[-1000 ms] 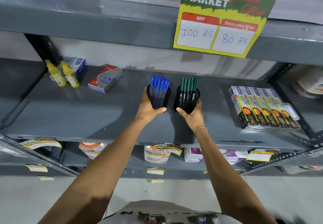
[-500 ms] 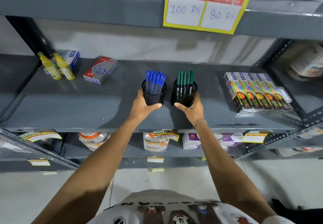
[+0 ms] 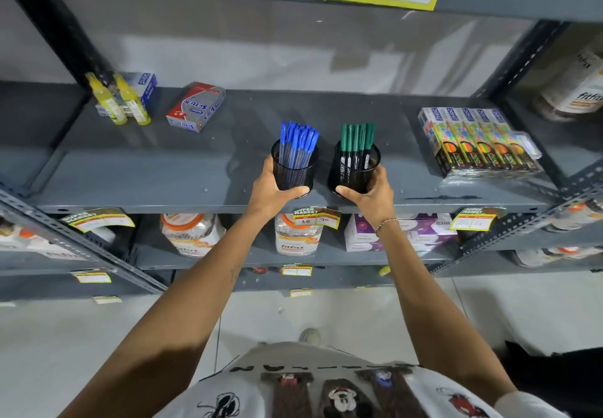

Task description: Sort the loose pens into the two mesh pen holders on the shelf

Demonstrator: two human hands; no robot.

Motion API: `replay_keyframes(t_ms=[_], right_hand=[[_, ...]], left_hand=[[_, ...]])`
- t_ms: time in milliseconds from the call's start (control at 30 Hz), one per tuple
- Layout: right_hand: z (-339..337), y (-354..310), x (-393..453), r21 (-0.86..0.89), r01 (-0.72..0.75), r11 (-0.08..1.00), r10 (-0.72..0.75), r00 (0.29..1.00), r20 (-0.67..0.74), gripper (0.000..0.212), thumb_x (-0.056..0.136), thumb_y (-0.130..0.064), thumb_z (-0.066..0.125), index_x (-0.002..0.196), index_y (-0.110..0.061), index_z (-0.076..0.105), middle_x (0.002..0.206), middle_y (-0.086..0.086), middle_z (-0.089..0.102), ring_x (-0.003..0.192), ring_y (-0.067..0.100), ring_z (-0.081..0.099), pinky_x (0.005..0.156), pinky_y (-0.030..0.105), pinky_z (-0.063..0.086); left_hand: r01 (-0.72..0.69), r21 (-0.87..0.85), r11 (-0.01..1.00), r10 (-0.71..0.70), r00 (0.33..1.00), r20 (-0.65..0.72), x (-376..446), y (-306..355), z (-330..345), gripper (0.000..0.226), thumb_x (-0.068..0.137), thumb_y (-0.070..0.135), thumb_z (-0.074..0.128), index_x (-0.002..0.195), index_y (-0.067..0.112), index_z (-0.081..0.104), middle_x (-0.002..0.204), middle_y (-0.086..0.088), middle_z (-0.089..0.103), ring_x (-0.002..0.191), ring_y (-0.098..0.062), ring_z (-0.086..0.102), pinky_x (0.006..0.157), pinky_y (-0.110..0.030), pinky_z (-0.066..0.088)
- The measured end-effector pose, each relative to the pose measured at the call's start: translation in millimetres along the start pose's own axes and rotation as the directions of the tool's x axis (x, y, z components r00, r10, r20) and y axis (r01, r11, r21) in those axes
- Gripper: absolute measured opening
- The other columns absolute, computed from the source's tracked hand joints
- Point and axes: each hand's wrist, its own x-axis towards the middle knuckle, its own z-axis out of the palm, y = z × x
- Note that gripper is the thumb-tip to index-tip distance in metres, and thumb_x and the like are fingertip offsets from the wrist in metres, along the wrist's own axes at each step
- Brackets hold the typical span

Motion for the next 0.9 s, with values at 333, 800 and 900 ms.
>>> replay_keyframes(t_ms=[333,800,900], right_hand=[[-4.9,-2.5,-9.5,-0.013,-0.002,1.000,0.003,1.000,0.024,0.089,0.061,-0.030,0.086,0.134,-0.021,0.036,0.126,0.000,0.060,0.111,0.015,0.058,0.097,0.032,0.050],[-12.1,-7.4,-25.2,0.081,0.007,0.997,-0.013,0.997,0.075,0.108,0.065,-0.028,0.083,0.146,-0.022,0.012,0.152,0.001,0.030,0.138,0.018,0.033,0.113,0.040,0.033],[-15.2,-6.6,-40.2,0.027,0.040,0.999,-0.041,0.999,0.024,0.111,0.069,-0.032,0.080,0.148,-0.018,0.004,0.158,0.003,0.012,0.144,0.019,0.016,0.118,0.040,0.022]], left_hand=[[0.019,-0.004,1.000,-0.020,1.000,-0.011,-3.9,1.8,3.6,0.091,0.068,0.032,0.083,0.140,0.023,0.029,0.133,-0.001,0.057,0.119,-0.019,0.054,0.087,-0.024,0.040],[-0.002,-0.028,1.000,0.001,1.000,-0.016,-21.2,7.8,3.3,0.090,0.072,0.032,0.080,0.144,0.025,0.027,0.136,0.002,0.054,0.121,-0.015,0.053,0.098,-0.030,0.042],[-0.010,-0.038,0.999,0.010,1.000,-0.017,-33.1,8.6,4.6,0.103,0.076,0.039,0.076,0.151,0.024,0.007,0.153,-0.002,0.034,0.136,-0.016,0.038,0.112,-0.039,0.033]])
